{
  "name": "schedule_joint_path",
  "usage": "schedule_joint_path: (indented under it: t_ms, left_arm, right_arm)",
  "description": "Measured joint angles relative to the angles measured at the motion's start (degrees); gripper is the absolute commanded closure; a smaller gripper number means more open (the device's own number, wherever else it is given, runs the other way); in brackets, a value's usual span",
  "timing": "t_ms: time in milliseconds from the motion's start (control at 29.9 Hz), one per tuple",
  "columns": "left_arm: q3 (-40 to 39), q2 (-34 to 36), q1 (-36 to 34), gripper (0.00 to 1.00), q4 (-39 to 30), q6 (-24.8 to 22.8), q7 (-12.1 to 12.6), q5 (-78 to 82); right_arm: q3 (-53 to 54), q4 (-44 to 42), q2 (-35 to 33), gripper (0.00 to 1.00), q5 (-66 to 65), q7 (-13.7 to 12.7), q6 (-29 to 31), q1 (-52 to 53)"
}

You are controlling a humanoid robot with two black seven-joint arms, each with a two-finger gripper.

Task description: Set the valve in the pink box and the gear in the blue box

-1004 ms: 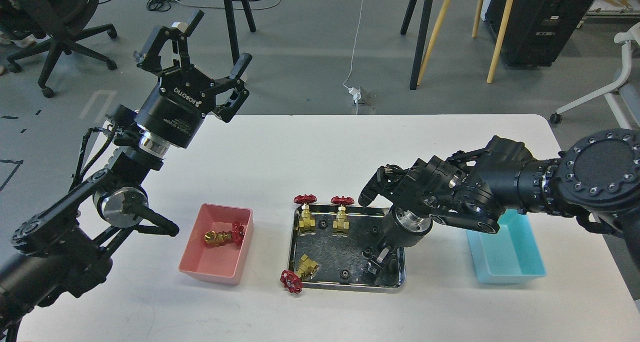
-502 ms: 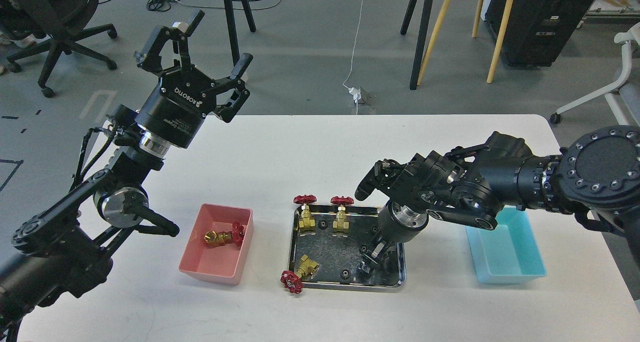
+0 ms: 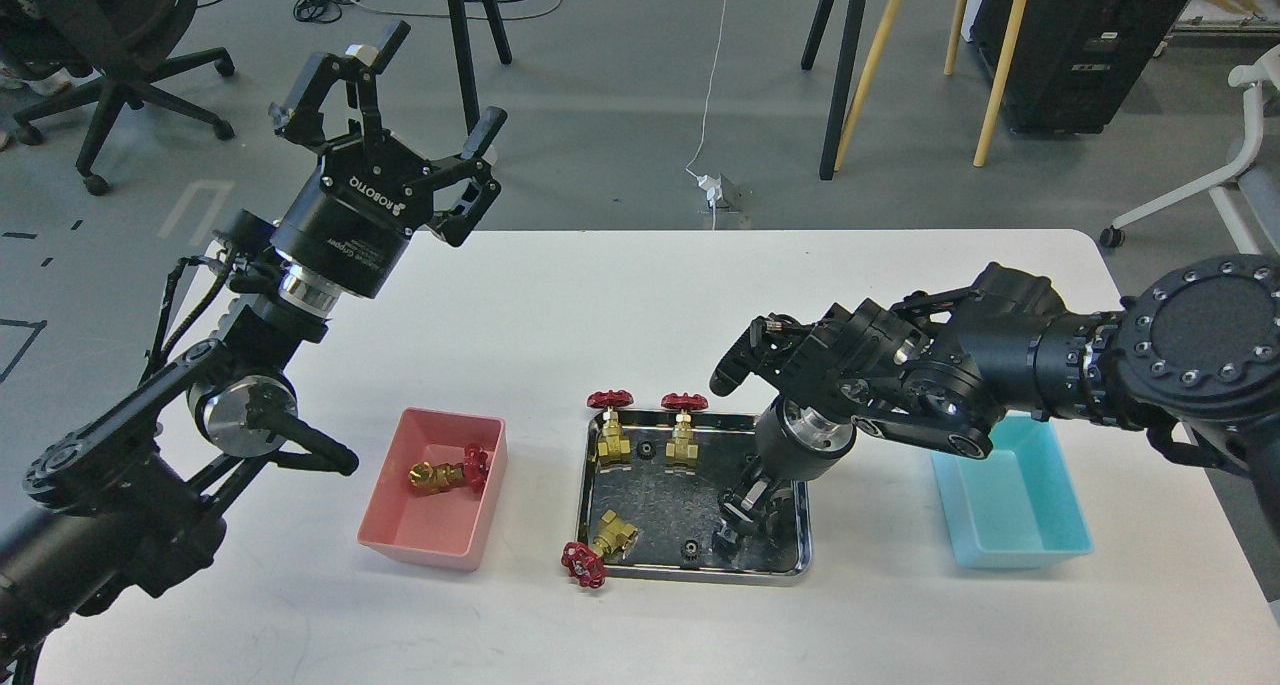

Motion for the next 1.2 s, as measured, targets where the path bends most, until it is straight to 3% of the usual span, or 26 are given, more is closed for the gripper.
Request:
schedule_joint_path:
  t_ms: [836, 1204]
  left_arm:
    - [0.00, -0.72, 0.12, 0.06, 0.10, 0.00, 0.03, 0.05]
    - [0.00, -0.81, 0.12, 0.06, 0.79, -0.04, 0.03, 0.06]
  right_arm:
    - [0.03, -1.44, 0.00, 0.68, 3.78, -1.07, -0.01, -1.58]
    - [0.03, -1.55, 0.00, 0.78, 3.78, -1.08, -0.01, -1.79]
